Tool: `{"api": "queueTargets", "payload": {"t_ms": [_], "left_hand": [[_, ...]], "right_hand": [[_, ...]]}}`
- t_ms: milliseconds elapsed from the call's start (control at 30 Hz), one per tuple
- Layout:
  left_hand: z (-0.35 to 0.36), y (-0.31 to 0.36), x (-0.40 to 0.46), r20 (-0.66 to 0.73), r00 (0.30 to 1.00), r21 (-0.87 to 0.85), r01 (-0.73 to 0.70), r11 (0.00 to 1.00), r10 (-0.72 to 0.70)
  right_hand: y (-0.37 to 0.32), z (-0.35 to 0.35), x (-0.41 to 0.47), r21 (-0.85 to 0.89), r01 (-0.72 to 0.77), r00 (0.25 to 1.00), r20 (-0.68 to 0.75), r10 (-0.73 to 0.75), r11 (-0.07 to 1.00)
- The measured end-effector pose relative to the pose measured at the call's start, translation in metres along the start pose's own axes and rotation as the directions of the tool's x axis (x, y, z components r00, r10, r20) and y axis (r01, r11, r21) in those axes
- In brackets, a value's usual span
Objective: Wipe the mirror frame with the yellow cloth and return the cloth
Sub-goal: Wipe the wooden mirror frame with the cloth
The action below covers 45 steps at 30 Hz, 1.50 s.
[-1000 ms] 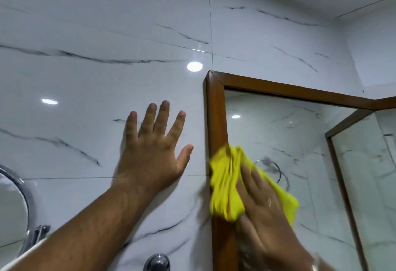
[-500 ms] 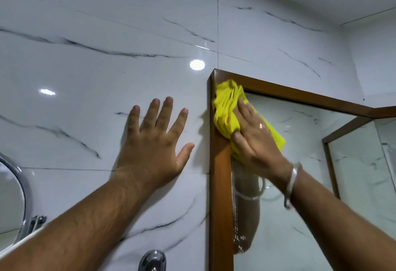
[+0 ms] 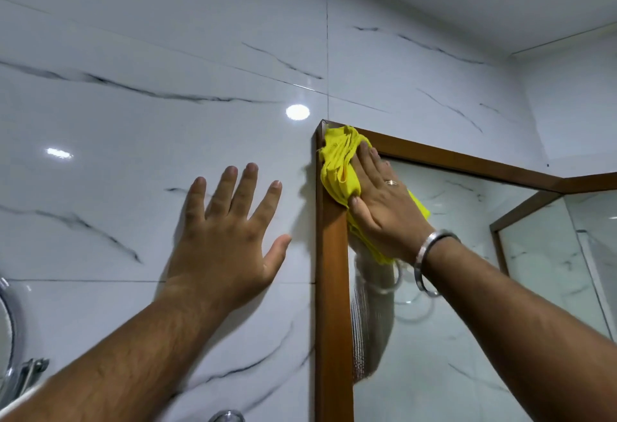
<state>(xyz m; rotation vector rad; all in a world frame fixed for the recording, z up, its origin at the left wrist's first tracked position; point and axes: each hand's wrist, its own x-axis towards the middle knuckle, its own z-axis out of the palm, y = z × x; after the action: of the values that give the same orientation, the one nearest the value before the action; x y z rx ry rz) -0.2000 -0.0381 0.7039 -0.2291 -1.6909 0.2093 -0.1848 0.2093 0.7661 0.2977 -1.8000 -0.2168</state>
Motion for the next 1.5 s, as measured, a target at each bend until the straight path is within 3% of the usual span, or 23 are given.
{"api": "queueTargets", "payload": {"t_ms": [200, 300, 367, 567, 733, 867, 967, 1067, 1167, 1300, 1500], "left_hand": [[-0.001, 0.001, -0.003, 0.002, 1.000, 0.011, -0.002, 1.000, 0.002], [0.000, 0.002, -0.003, 0.002, 1.000, 0.005, 0.005, 1.000, -0.005], [0.002, 0.002, -0.003, -0.012, 1.000, 0.007, 0.002, 1.000, -0.002], [0.005, 0.001, -0.004, -0.036, 0.999, 0.001, -0.002, 1.000, 0.002], [0.003, 0.001, -0.006, -0.016, 1.000, 0.012, -0.002, 1.000, 0.002], [0.002, 0.002, -0.007, -0.009, 1.000, 0.020, -0.001, 1.000, 0.001], [0.002, 0.001, -0.007, -0.028, 1.000, 0.012, -0.006, 1.000, 0.007], [0.004, 0.003, -0.010, -0.124, 0.992, 0.022, 0.004, 1.000, -0.001], [0.007, 0.007, -0.021, -0.164, 0.986, 0.022, 0.028, 0.999, -0.024], [0.012, 0.024, -0.058, -0.064, 0.997, 0.000, 0.054, 0.999, -0.054], [0.021, 0.049, -0.106, 0.014, 0.998, -0.045, 0.054, 0.998, -0.053]], "right_hand": [[-0.022, 0.019, -0.060, 0.199, 0.018, 0.999, -0.041, -0.010, 0.980], [-0.031, 0.031, -0.117, 0.176, 0.125, 0.992, 0.006, -0.128, 0.976], [-0.016, 0.027, -0.104, 0.136, 0.182, 0.982, 0.031, -0.188, 0.974], [-0.008, -0.003, 0.022, 0.167, -0.125, 0.987, -0.080, 0.140, 0.978], [-0.026, 0.017, -0.058, 0.260, -0.016, 0.996, -0.080, 0.037, 0.966], [-0.034, 0.033, -0.131, 0.178, 0.141, 0.989, 0.016, -0.146, 0.974], [-0.009, 0.017, -0.077, 0.067, 0.160, 0.987, -0.003, -0.160, 0.985], [0.006, -0.001, -0.009, 0.035, 0.038, 0.999, -0.023, -0.037, 0.999], [0.009, -0.001, 0.012, 0.017, 0.007, 1.000, -0.022, -0.006, 1.000], [-0.020, 0.020, -0.056, 0.159, -0.036, 0.998, -0.046, 0.044, 0.987], [-0.106, 0.083, -0.304, 0.149, 0.019, 0.996, 0.086, -0.032, 0.989]]}}
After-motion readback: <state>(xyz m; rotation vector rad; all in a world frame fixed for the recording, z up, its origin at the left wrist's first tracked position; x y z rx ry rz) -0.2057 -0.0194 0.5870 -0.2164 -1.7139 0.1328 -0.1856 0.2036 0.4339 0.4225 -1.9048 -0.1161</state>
